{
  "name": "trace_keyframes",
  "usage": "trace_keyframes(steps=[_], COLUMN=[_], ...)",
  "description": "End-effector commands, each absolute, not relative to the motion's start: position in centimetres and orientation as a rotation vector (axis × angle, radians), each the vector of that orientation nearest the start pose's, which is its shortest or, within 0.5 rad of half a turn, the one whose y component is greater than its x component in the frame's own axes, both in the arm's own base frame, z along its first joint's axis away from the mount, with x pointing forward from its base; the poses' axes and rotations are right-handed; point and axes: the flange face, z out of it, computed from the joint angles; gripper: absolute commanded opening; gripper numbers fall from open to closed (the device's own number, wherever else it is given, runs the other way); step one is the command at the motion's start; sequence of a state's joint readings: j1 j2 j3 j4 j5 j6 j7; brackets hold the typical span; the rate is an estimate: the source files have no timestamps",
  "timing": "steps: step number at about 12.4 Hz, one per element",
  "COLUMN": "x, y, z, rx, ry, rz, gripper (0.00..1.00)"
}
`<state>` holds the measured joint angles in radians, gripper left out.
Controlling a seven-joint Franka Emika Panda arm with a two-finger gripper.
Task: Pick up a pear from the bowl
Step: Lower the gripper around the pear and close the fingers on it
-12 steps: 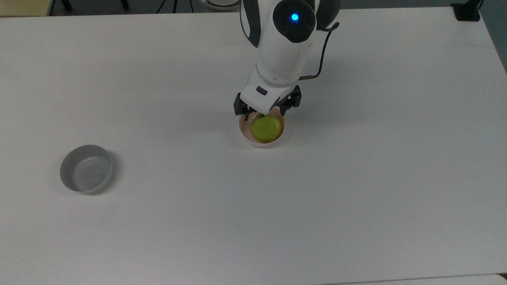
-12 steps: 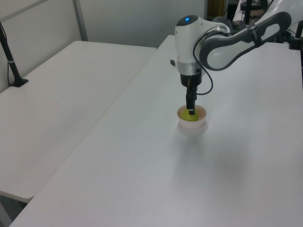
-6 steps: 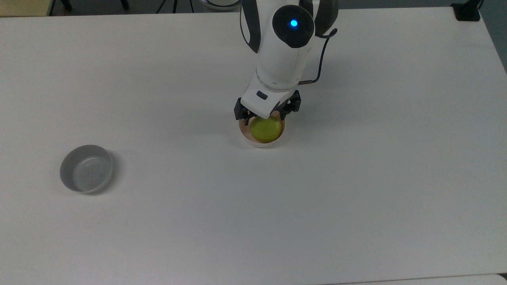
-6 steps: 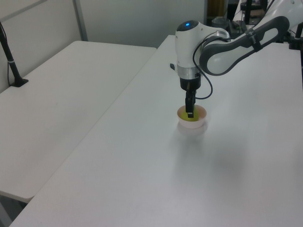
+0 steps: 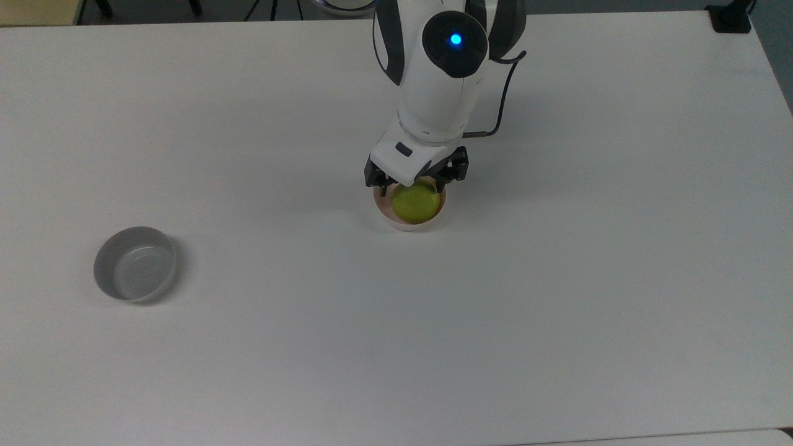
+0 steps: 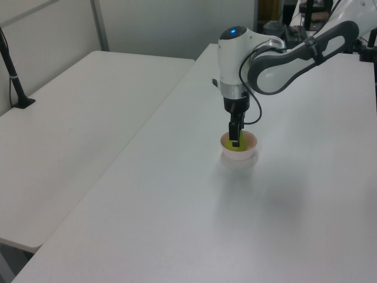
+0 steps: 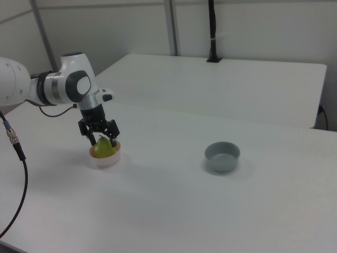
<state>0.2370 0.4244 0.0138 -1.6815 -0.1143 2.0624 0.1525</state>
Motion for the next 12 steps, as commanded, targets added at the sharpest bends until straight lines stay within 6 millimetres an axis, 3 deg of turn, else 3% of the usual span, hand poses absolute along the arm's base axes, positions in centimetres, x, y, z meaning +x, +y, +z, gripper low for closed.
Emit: trace_keyframes(steps=[1, 6, 10, 12], x=[64.5, 64.3, 64.3, 64.3], y=[15.8, 16.1, 16.2, 16.3], z=[35.3, 34.9, 34.2, 34.1], rx=[-3.233, -3.227, -3.230, -3.230], ry=[0.010, 0.168, 0.165, 0.165], rz=[-0.030, -0.027, -0.010, -0.010], gripper=[0.95, 0.93, 0.83, 0.70])
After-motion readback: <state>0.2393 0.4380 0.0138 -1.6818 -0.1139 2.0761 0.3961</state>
